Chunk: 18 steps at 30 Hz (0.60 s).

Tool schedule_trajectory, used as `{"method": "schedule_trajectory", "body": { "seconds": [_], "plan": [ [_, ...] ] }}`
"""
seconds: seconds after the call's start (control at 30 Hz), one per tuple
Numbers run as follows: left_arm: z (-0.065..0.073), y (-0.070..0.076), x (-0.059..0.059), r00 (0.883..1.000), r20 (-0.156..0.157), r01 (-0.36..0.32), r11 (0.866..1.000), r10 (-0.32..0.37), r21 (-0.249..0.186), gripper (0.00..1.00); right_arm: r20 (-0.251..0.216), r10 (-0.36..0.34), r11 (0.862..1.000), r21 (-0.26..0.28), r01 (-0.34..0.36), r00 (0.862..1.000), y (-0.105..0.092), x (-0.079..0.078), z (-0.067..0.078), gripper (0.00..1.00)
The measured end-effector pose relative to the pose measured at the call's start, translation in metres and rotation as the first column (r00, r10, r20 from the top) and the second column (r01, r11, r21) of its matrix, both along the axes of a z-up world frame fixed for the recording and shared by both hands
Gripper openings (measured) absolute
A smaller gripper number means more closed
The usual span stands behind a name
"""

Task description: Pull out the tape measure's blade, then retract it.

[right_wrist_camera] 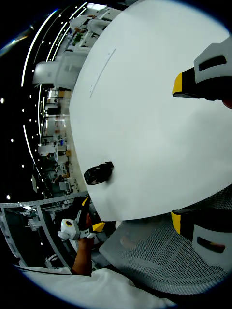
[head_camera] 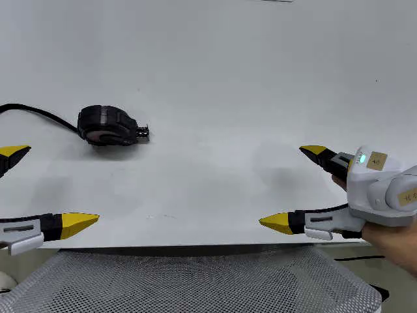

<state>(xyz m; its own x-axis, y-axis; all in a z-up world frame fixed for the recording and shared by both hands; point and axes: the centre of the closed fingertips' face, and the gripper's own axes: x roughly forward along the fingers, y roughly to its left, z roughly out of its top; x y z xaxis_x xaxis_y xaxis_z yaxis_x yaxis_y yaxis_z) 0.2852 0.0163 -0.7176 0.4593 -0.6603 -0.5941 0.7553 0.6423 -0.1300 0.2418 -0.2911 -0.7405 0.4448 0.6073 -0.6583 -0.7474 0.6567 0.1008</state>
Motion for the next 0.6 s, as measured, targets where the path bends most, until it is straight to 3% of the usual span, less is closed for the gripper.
{"method": "schedule_trajectory", "body": {
  "seconds": [0.6],
  "plan": [
    [-0.0002,0.0008,0.0023,1.0,0.009,0.003,1.0,-0.003,0.004,0.99,0.007,0.009,1.0,-0.004,-0.009,1.0,0.0028,0.0005,0.0012,0.92]
  ]
}}
